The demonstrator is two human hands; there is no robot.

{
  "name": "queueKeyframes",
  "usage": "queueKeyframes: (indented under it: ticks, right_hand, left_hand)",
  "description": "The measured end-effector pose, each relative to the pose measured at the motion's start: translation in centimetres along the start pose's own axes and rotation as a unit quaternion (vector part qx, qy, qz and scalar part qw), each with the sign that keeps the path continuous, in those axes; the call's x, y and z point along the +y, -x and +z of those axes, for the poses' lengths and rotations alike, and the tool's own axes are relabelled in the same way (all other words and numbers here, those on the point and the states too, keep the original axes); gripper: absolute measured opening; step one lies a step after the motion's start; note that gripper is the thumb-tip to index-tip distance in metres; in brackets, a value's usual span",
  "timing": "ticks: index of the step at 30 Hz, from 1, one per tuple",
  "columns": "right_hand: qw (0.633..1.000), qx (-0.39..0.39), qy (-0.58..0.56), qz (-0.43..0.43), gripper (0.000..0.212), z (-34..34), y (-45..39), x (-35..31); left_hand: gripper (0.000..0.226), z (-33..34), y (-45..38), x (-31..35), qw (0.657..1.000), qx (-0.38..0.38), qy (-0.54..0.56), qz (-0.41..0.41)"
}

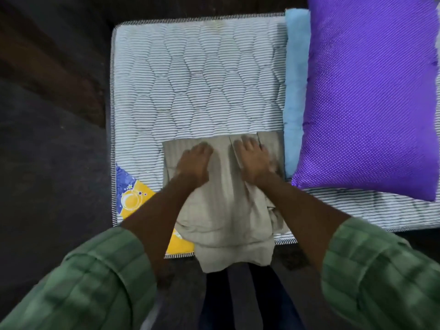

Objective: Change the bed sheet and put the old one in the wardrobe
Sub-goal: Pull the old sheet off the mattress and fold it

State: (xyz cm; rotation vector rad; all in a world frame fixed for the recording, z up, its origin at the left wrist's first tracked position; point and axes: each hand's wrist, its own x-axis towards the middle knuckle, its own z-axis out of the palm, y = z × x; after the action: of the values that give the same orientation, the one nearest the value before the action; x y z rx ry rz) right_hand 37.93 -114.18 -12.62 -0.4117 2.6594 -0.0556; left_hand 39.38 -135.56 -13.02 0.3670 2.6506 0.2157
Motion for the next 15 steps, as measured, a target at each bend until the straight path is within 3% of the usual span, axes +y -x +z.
queueKeyframes:
  ticks: [3, 5, 7, 9, 11, 15]
  right_hand:
    - [0.999, -0.049, 0.015, -0.014, 0.136, 0.6, -4.9, 1.2]
    - [0.996, -0.084, 0.018, -0.003, 0.150, 1.6, -6.8, 1.6]
    - [0.992, -0.122, 0.001, 0.011, 0.130, 2.3, -7.3, 1.4]
    - [0.992, -0.129, -0.010, -0.005, 0.079, 2.8, -7.2, 0.8]
    - [0.996, -0.084, -0.001, -0.034, 0.045, 2.2, -7.1, 0.2]
    - [0.996, 0.085, 0.011, -0.033, 0.033, -1.5, -7.6, 0.4]
  left_hand:
    - [0.107, -0.5, -5.3, -1.4, 0.999, -0.008, -0.031, -0.024]
    - [0.108, 0.7, -7.8, -2.0, 0.997, -0.045, -0.029, -0.062]
    - [0.091, 2.5, -7.9, -1.8, 0.992, -0.078, -0.005, -0.100]
    - [0.063, 4.2, -6.2, -1.1, 0.992, -0.081, -0.015, -0.098]
    - [0.044, 3.9, -5.2, -0.8, 0.994, -0.042, -0.045, -0.092]
    - [0.040, -1.0, -6.7, -0.5, 0.988, 0.092, -0.049, -0.118]
